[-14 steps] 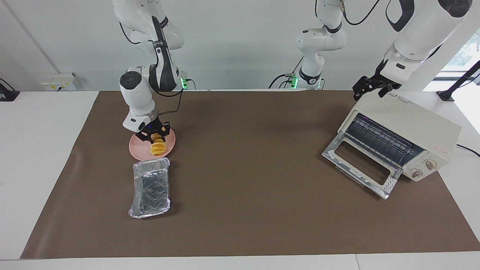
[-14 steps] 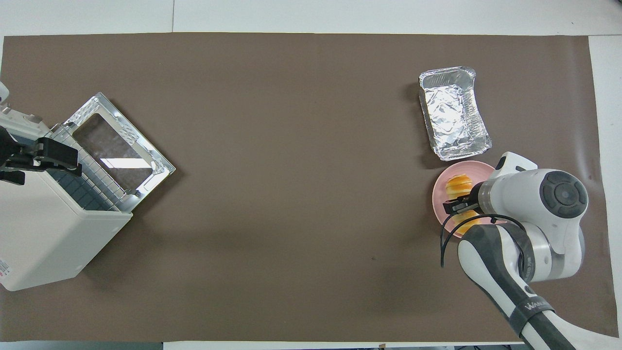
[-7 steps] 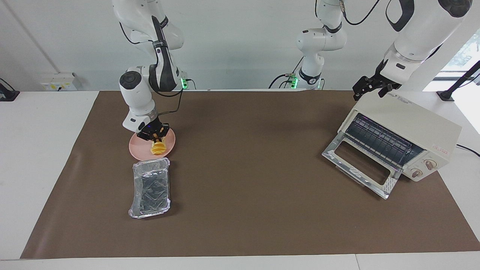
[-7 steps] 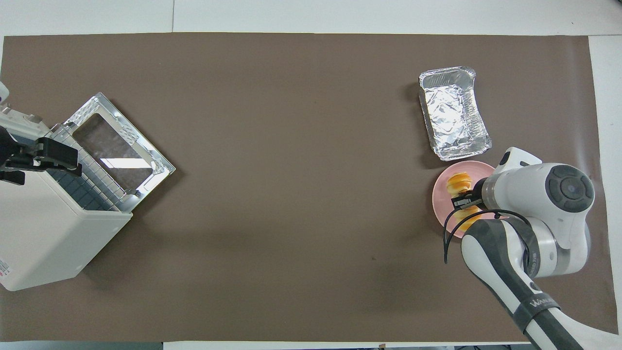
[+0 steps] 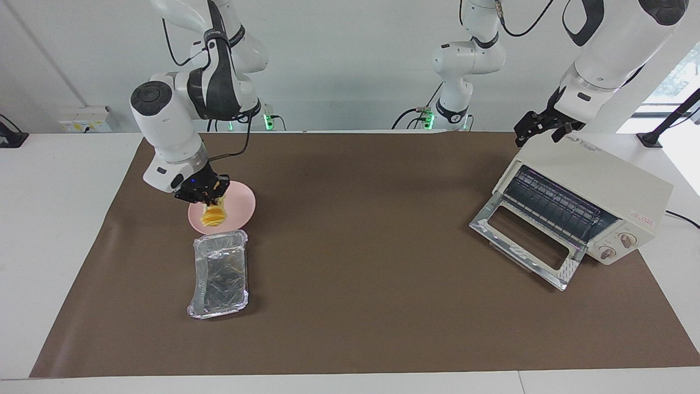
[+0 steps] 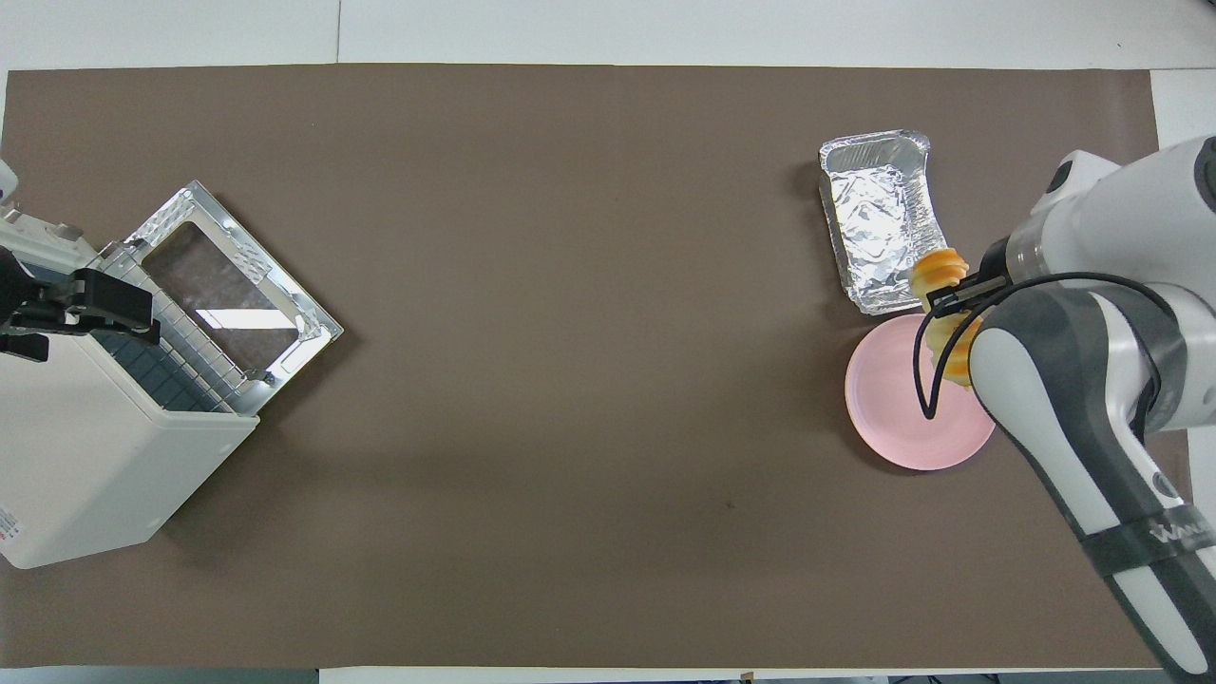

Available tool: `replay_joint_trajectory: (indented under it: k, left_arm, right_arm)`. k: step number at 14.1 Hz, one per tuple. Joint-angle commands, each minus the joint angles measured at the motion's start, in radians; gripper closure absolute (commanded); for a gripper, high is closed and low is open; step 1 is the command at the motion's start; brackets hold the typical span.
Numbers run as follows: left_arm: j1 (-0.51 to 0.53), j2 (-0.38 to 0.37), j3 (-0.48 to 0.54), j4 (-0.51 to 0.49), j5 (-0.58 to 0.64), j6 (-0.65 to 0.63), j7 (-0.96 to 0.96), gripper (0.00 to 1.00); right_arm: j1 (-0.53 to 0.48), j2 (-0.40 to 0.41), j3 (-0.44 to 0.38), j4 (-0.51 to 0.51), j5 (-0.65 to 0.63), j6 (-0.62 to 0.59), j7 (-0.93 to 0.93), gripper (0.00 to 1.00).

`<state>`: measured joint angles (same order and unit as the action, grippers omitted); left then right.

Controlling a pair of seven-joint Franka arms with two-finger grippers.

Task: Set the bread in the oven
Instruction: 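Lift the roll and lower it into the foil tray with the right gripper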

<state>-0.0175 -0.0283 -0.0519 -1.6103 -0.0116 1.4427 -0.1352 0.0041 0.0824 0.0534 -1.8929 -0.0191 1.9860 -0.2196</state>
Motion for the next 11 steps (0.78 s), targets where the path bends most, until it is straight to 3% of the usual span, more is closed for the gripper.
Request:
replay_joint_trajectory:
  k: [1, 5, 8, 11]
  left_arm:
    - [0.004, -0.028, 0.001, -0.028, -0.005, 0.008, 0.002, 0.00]
    - [0.004, -0.028, 0.001, -0.028, -0.005, 0.008, 0.000, 0.00]
    - [0.004, -0.028, 0.001, -0.028, -0.005, 0.008, 0.002, 0.00]
    - [0.004, -0.028, 0.001, -0.028, -0.005, 0.010, 0.002, 0.00]
  right_arm:
    - [0.002, 0.131, 0.003, 0.187, -0.010, -0.026, -0.023, 1.00]
    - [0.025, 0.271, 0.005, 0.325, -0.027, -0.038, -0.024, 1.00]
    - [0.030, 0.451, 0.005, 0.501, -0.022, -0.035, -0.020, 1.00]
    - [0.025, 0.517, 0.005, 0.522, -0.021, 0.026, -0.017, 1.00]
